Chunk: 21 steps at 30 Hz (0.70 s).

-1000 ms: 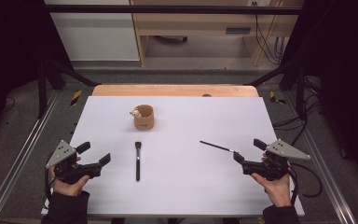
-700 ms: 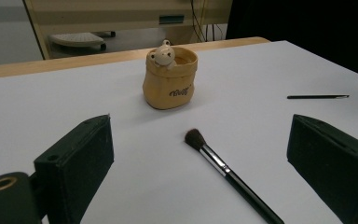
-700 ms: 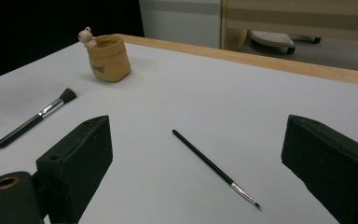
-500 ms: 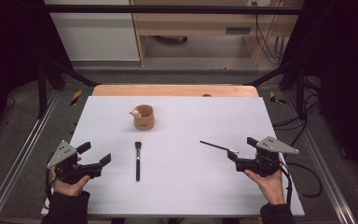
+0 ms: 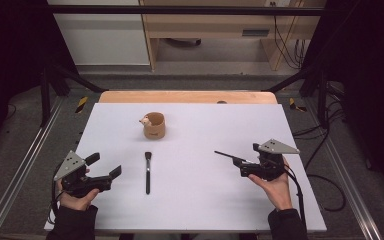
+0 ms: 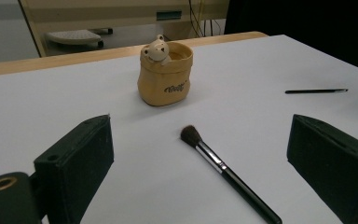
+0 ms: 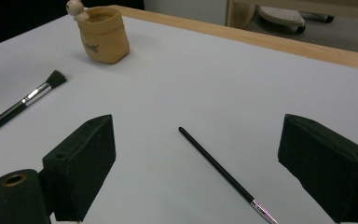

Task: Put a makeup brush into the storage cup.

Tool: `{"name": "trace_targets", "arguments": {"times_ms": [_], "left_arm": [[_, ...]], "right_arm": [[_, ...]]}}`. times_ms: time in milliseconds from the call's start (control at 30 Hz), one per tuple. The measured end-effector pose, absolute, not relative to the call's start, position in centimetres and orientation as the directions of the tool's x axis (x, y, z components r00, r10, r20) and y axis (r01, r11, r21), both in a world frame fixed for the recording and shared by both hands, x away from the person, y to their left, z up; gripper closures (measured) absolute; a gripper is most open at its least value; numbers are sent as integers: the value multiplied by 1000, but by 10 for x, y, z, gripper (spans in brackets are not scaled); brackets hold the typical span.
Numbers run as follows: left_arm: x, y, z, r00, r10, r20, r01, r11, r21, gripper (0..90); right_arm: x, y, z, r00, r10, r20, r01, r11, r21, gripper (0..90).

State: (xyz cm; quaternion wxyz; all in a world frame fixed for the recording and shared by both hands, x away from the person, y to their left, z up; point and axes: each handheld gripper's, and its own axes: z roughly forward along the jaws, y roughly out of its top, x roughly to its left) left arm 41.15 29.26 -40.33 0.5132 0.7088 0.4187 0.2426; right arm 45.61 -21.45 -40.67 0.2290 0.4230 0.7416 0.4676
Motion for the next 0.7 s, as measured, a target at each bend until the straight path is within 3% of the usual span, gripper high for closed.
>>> {"name": "trace_targets", "arguments": {"times_ms": [700], "left_arm": [[412, 289, -405, 535, 842, -72, 343, -139, 929, 64]], "right_arm": [[485, -196, -422, -529, 847, 52, 476, 245, 844, 139]]}}
